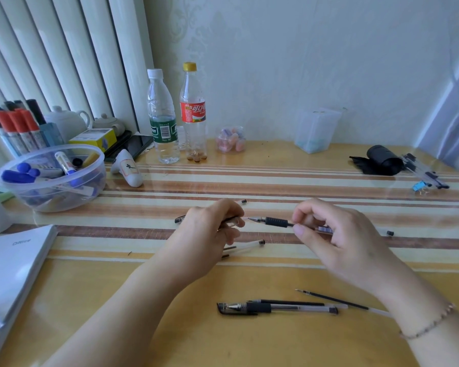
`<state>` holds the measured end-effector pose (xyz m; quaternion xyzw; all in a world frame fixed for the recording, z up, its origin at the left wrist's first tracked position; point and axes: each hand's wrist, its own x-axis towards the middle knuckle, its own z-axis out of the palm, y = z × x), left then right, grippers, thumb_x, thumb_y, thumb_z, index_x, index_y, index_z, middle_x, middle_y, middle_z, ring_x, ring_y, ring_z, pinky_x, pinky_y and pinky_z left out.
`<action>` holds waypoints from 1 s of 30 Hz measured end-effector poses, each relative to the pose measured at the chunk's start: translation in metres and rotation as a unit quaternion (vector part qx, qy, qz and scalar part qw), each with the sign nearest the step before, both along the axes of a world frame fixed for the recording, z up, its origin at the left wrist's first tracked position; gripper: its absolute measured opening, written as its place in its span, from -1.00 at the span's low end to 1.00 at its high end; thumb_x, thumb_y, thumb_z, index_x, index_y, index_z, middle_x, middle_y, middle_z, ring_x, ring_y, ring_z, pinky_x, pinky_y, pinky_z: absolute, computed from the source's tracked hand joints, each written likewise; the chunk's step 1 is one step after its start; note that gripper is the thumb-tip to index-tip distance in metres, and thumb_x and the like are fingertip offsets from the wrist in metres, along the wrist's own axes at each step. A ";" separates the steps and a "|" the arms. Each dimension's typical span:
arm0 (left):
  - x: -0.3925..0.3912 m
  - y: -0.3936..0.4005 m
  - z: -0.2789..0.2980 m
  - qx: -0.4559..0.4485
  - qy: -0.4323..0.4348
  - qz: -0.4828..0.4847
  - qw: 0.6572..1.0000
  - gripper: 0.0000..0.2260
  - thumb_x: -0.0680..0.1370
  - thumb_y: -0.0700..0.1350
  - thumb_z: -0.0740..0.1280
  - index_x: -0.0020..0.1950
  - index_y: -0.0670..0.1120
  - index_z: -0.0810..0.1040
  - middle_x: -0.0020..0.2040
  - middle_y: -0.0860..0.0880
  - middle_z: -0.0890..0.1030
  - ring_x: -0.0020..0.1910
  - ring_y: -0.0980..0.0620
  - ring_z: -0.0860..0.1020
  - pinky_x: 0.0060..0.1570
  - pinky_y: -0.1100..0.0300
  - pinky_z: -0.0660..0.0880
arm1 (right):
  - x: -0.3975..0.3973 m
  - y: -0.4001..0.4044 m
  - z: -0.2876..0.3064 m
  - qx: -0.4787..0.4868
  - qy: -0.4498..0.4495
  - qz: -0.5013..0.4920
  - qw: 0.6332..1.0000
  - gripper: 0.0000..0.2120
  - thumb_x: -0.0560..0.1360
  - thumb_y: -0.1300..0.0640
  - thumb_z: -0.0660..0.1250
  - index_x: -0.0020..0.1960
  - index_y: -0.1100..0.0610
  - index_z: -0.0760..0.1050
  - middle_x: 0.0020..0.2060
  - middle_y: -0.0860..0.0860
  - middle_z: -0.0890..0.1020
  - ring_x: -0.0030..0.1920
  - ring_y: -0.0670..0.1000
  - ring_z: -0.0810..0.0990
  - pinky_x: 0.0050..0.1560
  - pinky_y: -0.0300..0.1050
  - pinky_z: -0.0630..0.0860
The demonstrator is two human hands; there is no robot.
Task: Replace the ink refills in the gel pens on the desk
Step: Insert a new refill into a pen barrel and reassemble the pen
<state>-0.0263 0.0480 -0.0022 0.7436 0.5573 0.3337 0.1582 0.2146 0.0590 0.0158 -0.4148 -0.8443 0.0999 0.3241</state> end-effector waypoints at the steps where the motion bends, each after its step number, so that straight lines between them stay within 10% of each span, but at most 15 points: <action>1: 0.000 0.000 0.001 0.004 0.003 0.012 1.000 -0.84 0.54 -0.27 0.33 0.02 -0.03 0.55 -0.24 0.15 0.62 -0.28 0.28 0.57 -0.31 0.46 0.44 | 0.000 0.000 0.000 0.004 0.004 0.000 1.000 -0.96 0.48 -0.06 0.26 -0.09 -0.13 0.45 -0.21 -0.17 0.58 -0.38 -0.03 0.55 -0.33 -0.05 0.51; 8: 0.000 -0.003 0.003 0.026 0.034 0.017 0.999 -0.89 0.55 -0.02 0.35 -0.19 0.06 0.56 -0.47 0.11 0.52 -0.51 0.17 0.43 -0.50 0.37 0.31 | -0.001 0.000 -0.001 0.019 -0.009 -0.001 1.000 -0.97 0.49 -0.02 0.32 -0.08 -0.13 0.47 -0.28 -0.17 0.59 -0.33 -0.06 0.57 -0.35 -0.08 0.52; 30: 0.012 -0.014 0.008 0.101 0.131 -0.084 0.983 -0.83 0.58 0.08 0.24 -0.12 0.04 0.50 -0.42 0.14 0.37 -0.40 0.10 0.35 -0.42 0.23 0.28 | -0.007 -0.005 0.003 -0.023 -0.015 0.050 0.998 -0.92 0.47 0.01 0.32 -0.05 -0.13 0.49 -0.28 -0.16 0.59 -0.39 -0.02 0.53 -0.38 -0.14 0.45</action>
